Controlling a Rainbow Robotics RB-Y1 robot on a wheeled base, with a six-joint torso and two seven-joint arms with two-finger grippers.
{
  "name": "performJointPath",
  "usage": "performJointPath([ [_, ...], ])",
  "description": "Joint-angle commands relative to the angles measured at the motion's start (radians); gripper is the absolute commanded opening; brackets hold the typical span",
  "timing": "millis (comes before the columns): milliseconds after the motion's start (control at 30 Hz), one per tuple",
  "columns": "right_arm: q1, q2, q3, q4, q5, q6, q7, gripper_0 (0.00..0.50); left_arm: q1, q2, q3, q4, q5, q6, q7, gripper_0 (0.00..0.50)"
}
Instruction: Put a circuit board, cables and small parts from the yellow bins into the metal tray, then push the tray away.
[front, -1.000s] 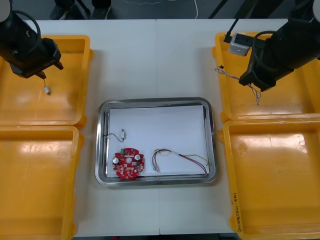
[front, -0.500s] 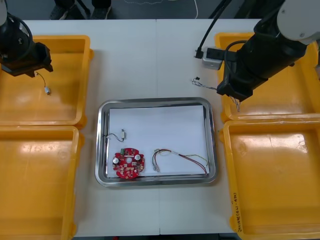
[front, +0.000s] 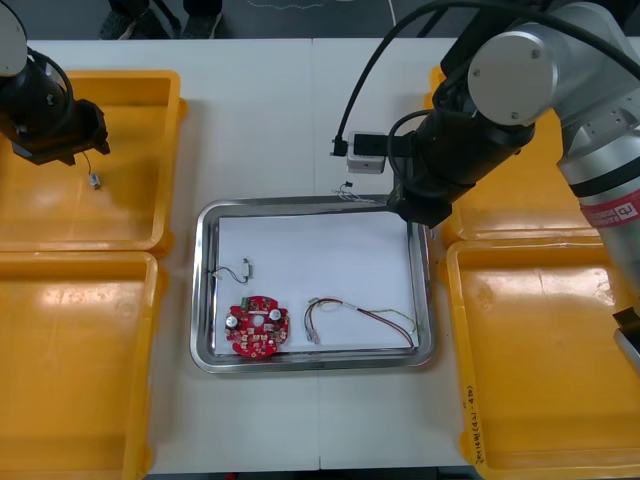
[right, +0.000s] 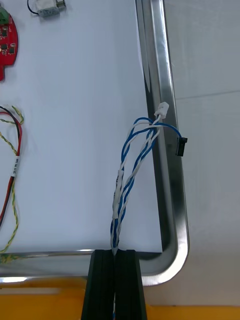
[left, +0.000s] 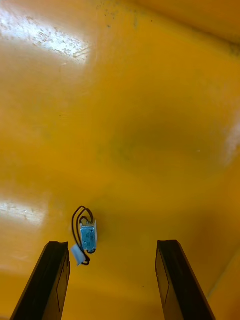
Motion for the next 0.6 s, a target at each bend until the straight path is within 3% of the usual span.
performJointPath([
  [33, -0.061, 0.032, 0.080, -0.043, 0.026, -0.036, -0.011, 0.000, 0.000, 0.044, -0.030, -0.004, 0.019, -0.054, -0.092, 0.500],
  [300, -0.061, 0.047, 0.177, -0.050, 0.060, -0.085, -0.010, 0.000, 0.033, 0.044, -0.030, -0.004, 0.038, -0.082, -0.095, 0.500],
  [600, -0.061, 0.061, 0.292, -0.054, 0.151, -0.108, -0.014, 0.000, 0.060, 0.044, -0.030, -0.004, 0.050, -0.092, -0.095, 0.500],
])
